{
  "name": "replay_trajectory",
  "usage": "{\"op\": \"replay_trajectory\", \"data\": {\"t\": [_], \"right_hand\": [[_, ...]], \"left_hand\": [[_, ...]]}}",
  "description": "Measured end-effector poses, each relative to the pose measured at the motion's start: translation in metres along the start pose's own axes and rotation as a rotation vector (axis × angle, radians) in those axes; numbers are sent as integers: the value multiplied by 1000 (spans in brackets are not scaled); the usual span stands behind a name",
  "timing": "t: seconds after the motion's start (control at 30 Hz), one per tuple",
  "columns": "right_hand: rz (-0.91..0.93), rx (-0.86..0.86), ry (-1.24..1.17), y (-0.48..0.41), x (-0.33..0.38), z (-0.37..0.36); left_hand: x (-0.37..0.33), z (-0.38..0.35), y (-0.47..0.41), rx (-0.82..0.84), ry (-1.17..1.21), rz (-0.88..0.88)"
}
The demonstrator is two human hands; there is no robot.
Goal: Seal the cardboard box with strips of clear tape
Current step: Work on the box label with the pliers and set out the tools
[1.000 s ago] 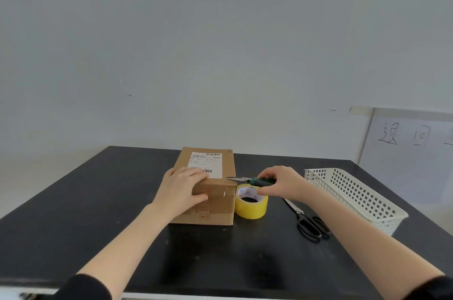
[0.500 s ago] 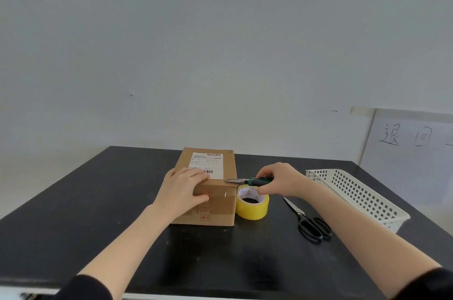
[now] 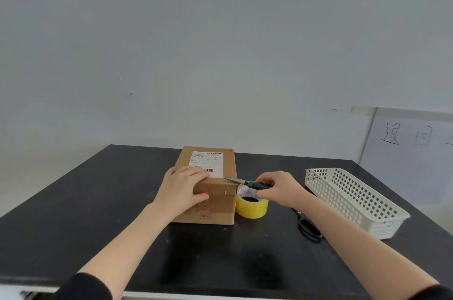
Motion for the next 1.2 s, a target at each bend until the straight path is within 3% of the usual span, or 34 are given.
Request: {"op": "replay_trajectory", "data": {"t": [0.6,1.2], "right_hand": [[-166,-168,-310,8,-4,-35],[-202,-236,-328,3,-20,-2]], "left_hand": [[-1,2,2,-28,15,-31],[-8,12,-8,-30,40,1]]}}
Point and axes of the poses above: each hand's wrist, its own y-axis away from the middle knuckle, its own z-axis out of the back of the hand, x = y × z, the point moved 6 cm from there along -y, towards the middle knuckle, and after that the axes turned 10 degrees about y, right-handed, at the moved point
